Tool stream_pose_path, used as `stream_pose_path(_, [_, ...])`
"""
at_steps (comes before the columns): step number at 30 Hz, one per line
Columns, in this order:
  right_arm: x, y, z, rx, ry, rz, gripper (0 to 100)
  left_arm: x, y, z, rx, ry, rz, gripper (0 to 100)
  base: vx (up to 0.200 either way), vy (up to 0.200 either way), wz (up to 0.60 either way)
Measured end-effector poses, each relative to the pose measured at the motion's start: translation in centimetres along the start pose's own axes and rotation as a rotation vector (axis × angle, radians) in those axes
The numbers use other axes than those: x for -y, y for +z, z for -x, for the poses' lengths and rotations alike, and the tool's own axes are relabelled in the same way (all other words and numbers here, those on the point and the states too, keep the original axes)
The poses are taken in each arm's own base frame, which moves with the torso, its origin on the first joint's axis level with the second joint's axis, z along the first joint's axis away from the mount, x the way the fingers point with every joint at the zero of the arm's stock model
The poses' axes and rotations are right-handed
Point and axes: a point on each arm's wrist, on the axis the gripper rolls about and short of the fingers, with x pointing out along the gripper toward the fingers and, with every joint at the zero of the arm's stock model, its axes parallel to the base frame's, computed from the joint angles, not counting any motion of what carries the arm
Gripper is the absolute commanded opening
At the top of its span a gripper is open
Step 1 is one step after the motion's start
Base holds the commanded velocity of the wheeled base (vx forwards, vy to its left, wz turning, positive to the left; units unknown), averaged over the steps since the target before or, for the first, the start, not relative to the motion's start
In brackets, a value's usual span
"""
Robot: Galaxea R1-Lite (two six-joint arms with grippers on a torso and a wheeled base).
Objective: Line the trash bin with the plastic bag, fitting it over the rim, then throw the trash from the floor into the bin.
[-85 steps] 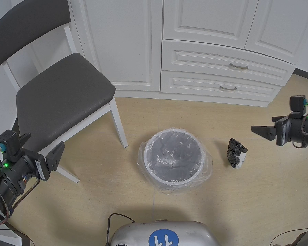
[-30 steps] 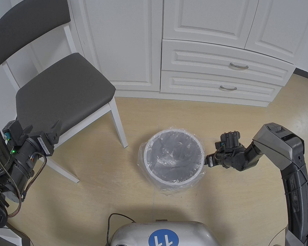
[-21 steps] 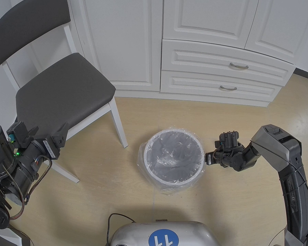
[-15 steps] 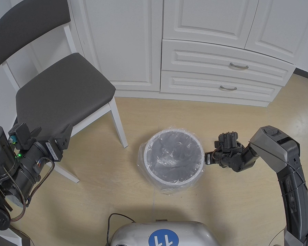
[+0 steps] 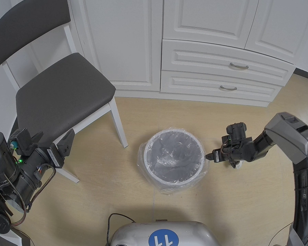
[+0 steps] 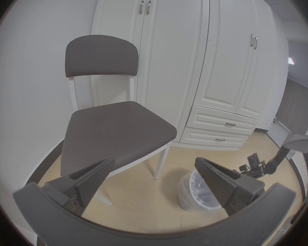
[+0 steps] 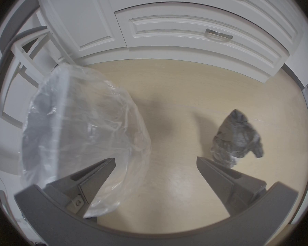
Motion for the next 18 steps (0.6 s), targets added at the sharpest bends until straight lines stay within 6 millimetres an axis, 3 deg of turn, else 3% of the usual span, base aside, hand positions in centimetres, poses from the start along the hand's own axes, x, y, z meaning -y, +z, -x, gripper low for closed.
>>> stream_pose_path(9, [0.9,3.5,7.8,0.001,-0.009,0.011,100,0.4,-0.1,0.4,-0.003,-0.031,-0.001,100,0.0,0.0,0.0])
stream_pose_path(18, [1.2,7.1,13.2,0.176,0.016,0.026,100,0.5,0.3,0.7,0.017,-0.041,-0.007,100,0.0,0.0,0.0])
